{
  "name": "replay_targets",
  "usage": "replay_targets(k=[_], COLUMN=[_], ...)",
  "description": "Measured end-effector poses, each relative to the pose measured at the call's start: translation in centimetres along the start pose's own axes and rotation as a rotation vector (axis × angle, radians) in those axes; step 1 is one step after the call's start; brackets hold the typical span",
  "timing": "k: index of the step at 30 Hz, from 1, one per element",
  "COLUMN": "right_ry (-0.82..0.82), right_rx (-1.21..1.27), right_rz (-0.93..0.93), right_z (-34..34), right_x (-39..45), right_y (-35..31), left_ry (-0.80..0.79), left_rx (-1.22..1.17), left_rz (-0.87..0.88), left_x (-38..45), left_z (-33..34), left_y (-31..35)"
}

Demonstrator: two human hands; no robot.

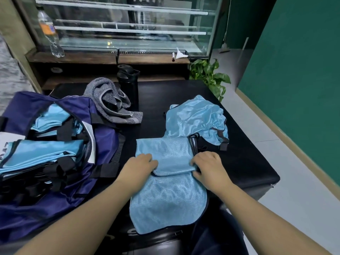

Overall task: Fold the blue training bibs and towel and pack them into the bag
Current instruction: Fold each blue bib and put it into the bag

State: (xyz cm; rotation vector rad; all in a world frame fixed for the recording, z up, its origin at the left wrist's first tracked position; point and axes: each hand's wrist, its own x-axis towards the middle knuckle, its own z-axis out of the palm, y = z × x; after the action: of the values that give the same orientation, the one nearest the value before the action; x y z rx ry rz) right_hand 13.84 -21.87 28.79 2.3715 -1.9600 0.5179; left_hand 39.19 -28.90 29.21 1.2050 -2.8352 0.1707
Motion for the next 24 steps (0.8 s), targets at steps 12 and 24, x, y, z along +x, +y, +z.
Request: replay_targets(k=[12, 24], right_ry=[-0.13, -0.756], right_rx=[0.071, -0.158], right_rz=[0.047, 0.149], right_z=[-1.0, -1.5], right_x=[4.5, 15.7], right_y=[0.6, 0.7], left_ry=[-0.512, -0.395], left_rx=[-0.488, -0.4], left_rz=[-0.11, -0.331], left_x=[2.7, 10.4], left_z=[-2.7, 0.3], left_y=[-2.8, -9.0])
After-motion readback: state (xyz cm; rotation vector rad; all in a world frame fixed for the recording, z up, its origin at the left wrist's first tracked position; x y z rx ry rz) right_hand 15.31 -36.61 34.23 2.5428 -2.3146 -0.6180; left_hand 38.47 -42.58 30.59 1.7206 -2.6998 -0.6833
